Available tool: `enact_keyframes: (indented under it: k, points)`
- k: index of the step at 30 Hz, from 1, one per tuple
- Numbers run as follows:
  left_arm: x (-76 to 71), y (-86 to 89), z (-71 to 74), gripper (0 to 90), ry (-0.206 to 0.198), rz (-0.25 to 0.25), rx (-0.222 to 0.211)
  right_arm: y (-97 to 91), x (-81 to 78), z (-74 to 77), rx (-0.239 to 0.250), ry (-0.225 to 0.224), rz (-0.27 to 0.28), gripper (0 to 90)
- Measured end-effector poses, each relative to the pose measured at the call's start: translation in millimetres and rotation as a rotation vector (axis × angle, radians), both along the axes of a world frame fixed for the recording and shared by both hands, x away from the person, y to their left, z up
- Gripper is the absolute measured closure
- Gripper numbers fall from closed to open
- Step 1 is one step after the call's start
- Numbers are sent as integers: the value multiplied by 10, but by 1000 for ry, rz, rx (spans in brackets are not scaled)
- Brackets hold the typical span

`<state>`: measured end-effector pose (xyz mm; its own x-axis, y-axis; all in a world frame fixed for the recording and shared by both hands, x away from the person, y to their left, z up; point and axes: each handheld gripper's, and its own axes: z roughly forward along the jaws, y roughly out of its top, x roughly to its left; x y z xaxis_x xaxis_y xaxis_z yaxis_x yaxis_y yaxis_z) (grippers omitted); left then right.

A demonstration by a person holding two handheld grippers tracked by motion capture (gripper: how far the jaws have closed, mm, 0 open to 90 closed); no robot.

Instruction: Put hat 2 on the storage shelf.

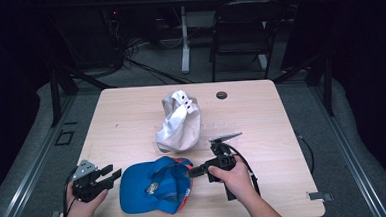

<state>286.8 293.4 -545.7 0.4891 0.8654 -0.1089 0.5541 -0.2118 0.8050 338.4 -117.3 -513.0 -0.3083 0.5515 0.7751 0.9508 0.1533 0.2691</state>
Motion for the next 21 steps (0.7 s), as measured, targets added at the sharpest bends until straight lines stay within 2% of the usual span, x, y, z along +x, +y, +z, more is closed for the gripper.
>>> enact_keyframes:
  k: [3,9,14,18,19,21]
  points:
    - [0,2,-3,568,-1,2,-1,-53,25,91,26,19,-9,783]
    - [-1,3,1,568,-2,2,-2,-219,28,343,64,28,-11,784]
    - [-2,-9,9,568,6,-4,8,-273,21,432,118,53,-27,786]
    - [-2,-15,5,568,4,-7,5,-331,31,549,193,72,-53,786]
    - [-1,-14,5,568,4,-7,5,-363,43,582,213,69,-36,786]
    - [-1,-8,8,569,7,-5,9,-399,47,664,244,73,-44,786]
